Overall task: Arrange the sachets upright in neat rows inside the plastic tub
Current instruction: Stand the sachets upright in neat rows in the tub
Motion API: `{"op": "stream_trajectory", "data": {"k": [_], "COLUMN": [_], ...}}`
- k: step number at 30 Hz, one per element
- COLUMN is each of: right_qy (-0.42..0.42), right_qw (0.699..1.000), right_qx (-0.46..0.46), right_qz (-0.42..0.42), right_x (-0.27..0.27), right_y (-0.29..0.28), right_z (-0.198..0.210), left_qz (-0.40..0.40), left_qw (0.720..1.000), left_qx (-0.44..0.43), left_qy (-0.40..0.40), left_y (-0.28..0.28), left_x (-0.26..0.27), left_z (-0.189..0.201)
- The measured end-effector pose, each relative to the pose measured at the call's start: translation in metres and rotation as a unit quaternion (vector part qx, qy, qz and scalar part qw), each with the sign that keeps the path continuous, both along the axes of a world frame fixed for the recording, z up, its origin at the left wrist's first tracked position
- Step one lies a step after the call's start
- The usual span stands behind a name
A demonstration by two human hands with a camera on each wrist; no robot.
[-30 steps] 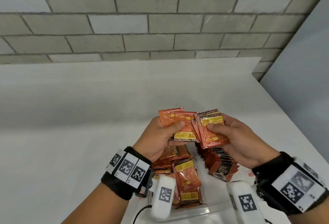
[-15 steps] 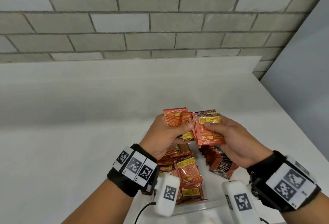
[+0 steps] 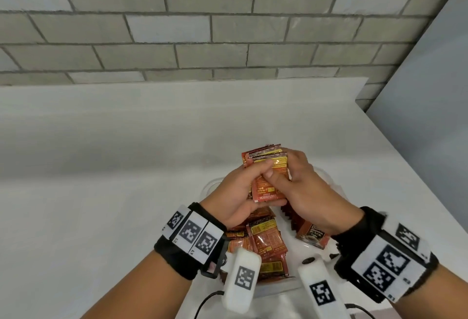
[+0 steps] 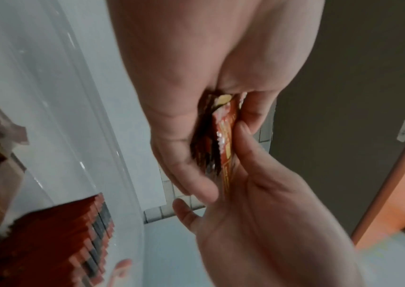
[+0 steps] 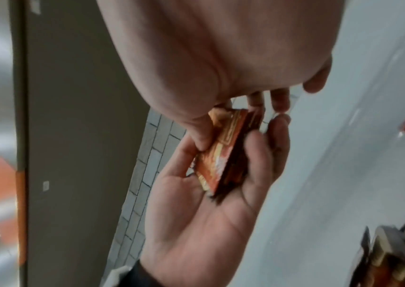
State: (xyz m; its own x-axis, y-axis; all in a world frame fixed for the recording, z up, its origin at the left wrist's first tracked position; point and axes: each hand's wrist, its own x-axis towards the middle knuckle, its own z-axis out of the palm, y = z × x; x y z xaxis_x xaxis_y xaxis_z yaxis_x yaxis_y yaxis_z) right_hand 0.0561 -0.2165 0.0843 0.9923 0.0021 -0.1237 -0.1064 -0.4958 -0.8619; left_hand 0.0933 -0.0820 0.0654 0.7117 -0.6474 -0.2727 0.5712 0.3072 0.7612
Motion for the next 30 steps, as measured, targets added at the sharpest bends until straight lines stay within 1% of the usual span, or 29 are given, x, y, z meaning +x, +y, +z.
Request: {"op": "stream_trajectory", "data": {"k": [1,3,6,8,10,12,14,17,19,21,23,24,26,28,30], "right_qy": [0.004,0.000,-0.084,-0.114,-0.133,-0.166,-0.178,-0.171,-0.176,-0.167,-0.151,-0.141,-0.131,-0.139,-0.115], "right_qw": [0.998,0.992,0.979,0.963,0.937,0.922,0.922,0.922,0.922,0.928,0.942,0.953,0.973,0.979,0.986], "right_qx": [-0.056,-0.123,-0.173,-0.215,-0.279,-0.315,-0.320,-0.318,-0.313,-0.302,-0.265,-0.233,-0.164,-0.144,-0.120], "right_qz": [0.009,0.023,0.061,0.117,0.160,0.151,0.128,0.141,0.145,0.139,0.139,0.133,0.095,0.046,0.016], "right_x": [0.000,-0.003,-0.010,-0.013,-0.013,-0.011,-0.009,-0.008,-0.007,-0.005,-0.003,-0.004,-0.006,-0.007,-0.005], "right_y": [-0.001,-0.002,0.001,0.004,0.008,0.010,0.009,0.007,0.007,0.005,0.004,0.002,-0.004,-0.012,-0.021], "right_z": [0.003,0.010,0.025,0.029,0.026,0.021,0.020,0.019,0.020,0.021,0.020,0.020,0.018,0.017,0.017], "left_qz": [0.000,0.000,0.014,0.026,0.022,0.008,-0.005,-0.004,0.005,0.014,0.026,0.030,0.028,0.022,0.013], "left_qw": [1.000,0.998,0.999,0.999,0.999,1.000,0.999,0.999,0.999,0.999,0.999,0.998,0.998,0.998,0.999], "left_qx": [-0.020,-0.041,-0.026,-0.021,-0.015,-0.015,-0.026,-0.042,-0.036,-0.031,-0.040,-0.047,-0.058,-0.056,-0.046], "left_qy": [0.015,0.037,0.038,0.031,0.022,0.017,0.023,0.016,0.007,0.014,0.021,0.018,0.009,0.002,0.008], "left_y": [0.001,0.004,0.007,0.006,0.004,0.003,0.003,0.003,0.002,0.001,0.001,0.001,0.002,0.003,0.004], "left_x": [0.000,0.001,0.004,0.004,0.004,0.003,0.003,0.002,0.002,0.002,0.003,0.003,0.003,0.002,0.003], "left_z": [-0.001,-0.001,-0.001,0.002,0.003,0.004,0.003,0.003,0.003,0.001,-0.003,-0.005,-0.009,-0.011,-0.012]}}
